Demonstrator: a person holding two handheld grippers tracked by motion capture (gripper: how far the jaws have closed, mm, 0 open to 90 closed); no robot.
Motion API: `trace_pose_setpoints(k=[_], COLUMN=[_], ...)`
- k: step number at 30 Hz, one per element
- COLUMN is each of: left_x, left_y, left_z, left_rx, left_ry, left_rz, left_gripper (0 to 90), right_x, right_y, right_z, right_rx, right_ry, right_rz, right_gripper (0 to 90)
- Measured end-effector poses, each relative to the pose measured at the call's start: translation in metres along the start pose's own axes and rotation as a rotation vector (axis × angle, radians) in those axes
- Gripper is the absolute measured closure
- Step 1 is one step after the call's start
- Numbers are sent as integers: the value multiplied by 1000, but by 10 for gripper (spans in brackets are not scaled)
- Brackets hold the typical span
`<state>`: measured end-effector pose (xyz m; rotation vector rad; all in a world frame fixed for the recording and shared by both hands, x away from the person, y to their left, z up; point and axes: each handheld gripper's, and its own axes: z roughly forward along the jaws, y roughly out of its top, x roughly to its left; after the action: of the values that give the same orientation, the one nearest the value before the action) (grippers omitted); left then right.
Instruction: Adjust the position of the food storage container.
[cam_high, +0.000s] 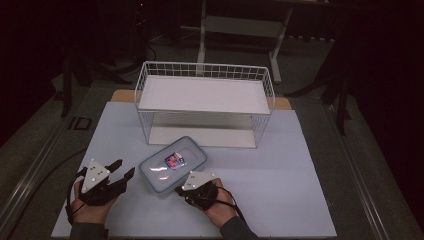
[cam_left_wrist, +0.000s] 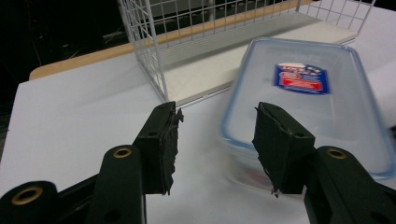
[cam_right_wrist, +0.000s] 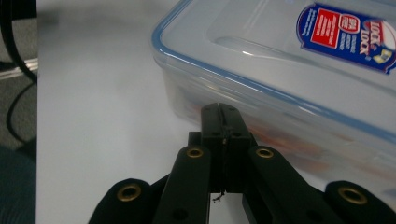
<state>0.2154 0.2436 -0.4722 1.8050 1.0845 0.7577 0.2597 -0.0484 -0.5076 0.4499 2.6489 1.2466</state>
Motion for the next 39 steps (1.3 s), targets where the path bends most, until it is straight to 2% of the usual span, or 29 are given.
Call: trace_pose_setpoints(k=[2,5,9,10,12,15,20,22,25,28,32,33,36,39], left_x=[0,2,4,4,4,3,2,2,2,1,-4,-4,-2,-3], left_y=[-1,-3,-5,-6,-6,-8,-11,-13,-15,-17,-18,-18,-20,-19], left_z=[0,-1,-1,-1,1,5,14,17,21,27,33,34,34,34], left_rx=[-1,3,-2,-2,11,41,97,116,142,189,228,234,225,224], left_ry=[-3,-6,-11,-16,-17,-17,-39,-57,-80,-86,-105,-99,-115,-106], left_rz=[-3,-8,-35,-40,-41,-39,-36,-37,-45,-49,-30,-21,-51,-50], left_gripper=[496,507,538,547,567,654,795,880,896,896,896,896,897,897], right_x=[0,-5,-28,-33,-45,-62,-80,-86,-93,-100,-106,-107,-110,-114], right_y=[5,8,6,6,5,4,2,2,1,-1,-2,-2,-2,-4], right_z=[4,-5,-27,-30,-38,-44,-47,-46,-41,-35,-26,-24,-21,-24], right_rx=[-10,-45,-94,-100,-114,-112,-102,-90,-64,-37,-3,5,14,22], right_ry=[5,-11,-64,-77,-114,-172,-233,-252,-276,-297,-299,-298,-287,-239], right_rz=[0,8,85,97,129,159,202,217,219,232,246,242,250,266], right_gripper=[899,899,885,864,766,694,720,799,884,894,895,898,899,900])
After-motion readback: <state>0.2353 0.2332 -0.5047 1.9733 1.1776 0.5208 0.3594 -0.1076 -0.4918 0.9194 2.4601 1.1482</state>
